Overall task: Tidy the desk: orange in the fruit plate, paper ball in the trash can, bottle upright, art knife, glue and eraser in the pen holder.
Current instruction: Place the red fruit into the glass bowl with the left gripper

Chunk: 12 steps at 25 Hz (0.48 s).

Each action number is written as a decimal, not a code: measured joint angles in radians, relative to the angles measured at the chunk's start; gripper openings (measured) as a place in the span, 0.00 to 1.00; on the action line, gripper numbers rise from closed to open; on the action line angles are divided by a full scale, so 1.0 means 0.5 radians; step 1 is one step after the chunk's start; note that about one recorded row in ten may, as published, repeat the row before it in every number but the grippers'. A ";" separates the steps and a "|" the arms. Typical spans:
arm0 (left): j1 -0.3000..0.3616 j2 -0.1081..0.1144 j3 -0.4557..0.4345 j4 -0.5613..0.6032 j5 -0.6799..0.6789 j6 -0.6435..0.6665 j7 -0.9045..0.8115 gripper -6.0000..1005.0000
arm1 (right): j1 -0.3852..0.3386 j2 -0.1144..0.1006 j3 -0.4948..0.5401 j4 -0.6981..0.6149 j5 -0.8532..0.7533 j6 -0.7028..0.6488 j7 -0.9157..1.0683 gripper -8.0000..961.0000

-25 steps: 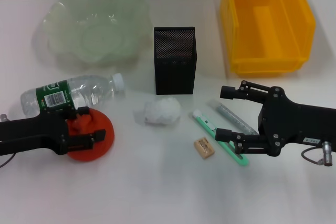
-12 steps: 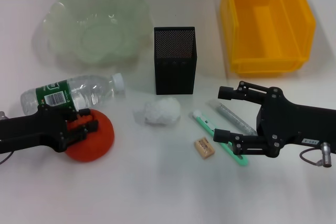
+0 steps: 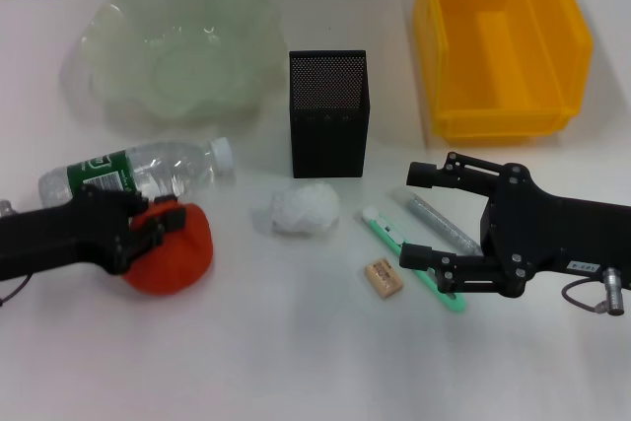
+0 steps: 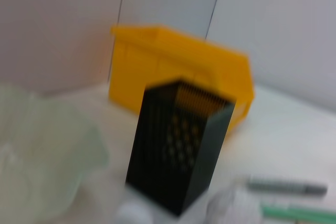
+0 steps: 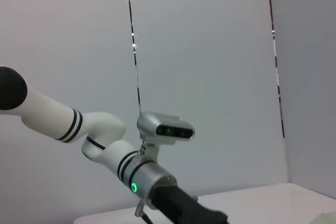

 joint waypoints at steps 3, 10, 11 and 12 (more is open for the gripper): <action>-0.006 0.003 0.000 0.000 -0.201 0.138 0.006 0.17 | -0.003 0.000 0.004 0.002 0.000 -0.009 0.000 0.86; -0.145 -0.006 0.019 -0.040 -0.411 0.174 0.010 0.16 | -0.013 0.000 0.002 0.003 0.000 -0.006 -0.002 0.86; -0.180 -0.006 0.020 -0.058 -0.423 0.160 0.016 0.16 | -0.014 0.000 0.000 0.004 0.000 -0.006 -0.003 0.86; -0.244 -0.006 0.020 -0.089 -0.429 0.120 0.025 0.16 | -0.014 0.000 -0.003 0.006 0.000 -0.006 -0.003 0.86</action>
